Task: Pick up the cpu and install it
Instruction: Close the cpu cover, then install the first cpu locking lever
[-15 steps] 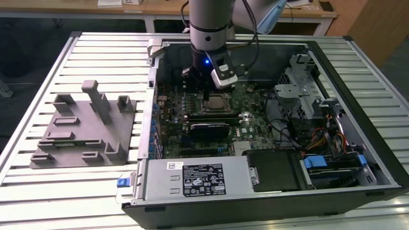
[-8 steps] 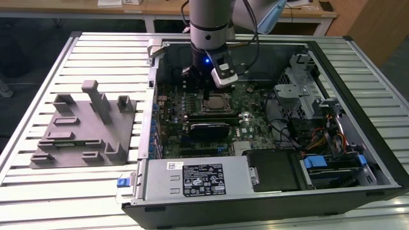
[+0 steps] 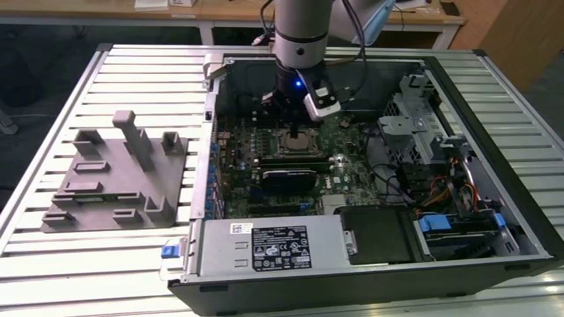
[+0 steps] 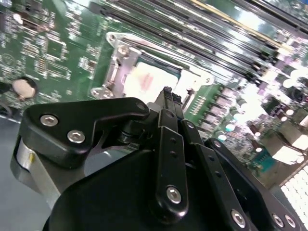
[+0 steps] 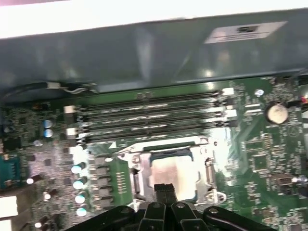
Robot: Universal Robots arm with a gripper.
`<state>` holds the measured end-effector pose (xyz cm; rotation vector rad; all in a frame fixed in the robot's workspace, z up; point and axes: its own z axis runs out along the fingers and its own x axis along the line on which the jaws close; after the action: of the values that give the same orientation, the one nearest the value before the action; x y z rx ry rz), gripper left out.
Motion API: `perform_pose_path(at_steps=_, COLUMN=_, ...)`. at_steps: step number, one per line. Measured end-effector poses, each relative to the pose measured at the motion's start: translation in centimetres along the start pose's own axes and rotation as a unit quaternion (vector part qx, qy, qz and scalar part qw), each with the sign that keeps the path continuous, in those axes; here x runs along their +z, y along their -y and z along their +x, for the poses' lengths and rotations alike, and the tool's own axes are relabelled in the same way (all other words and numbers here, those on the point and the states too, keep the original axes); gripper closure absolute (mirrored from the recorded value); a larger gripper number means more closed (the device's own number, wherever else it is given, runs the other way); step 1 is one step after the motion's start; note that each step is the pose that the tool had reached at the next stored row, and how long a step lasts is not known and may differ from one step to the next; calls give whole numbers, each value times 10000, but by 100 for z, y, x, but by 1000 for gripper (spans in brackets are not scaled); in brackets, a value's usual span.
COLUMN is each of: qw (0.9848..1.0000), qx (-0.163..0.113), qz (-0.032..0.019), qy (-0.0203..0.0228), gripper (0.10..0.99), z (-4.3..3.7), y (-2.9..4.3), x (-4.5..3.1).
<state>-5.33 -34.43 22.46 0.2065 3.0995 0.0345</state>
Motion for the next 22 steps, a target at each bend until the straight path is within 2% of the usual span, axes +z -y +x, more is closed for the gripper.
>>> perform_pose_path(at_steps=4, qw=10000, qx=0, qz=0, qy=0, gripper=980, z=-101, y=-13, x=3)
perform_pose_path(at_steps=8, qw=10000, qx=1, qz=1, qy=0, gripper=980, z=-105, y=-14, x=-29)
perform_pose_path(at_steps=14, qw=10000, qx=1, qz=1, qy=0, gripper=980, z=-110, y=-18, x=-176)
perform_pose_path(at_steps=22, qw=10000, qx=1, qz=0, qy=0, gripper=980, z=-110, y=-18, x=-188)
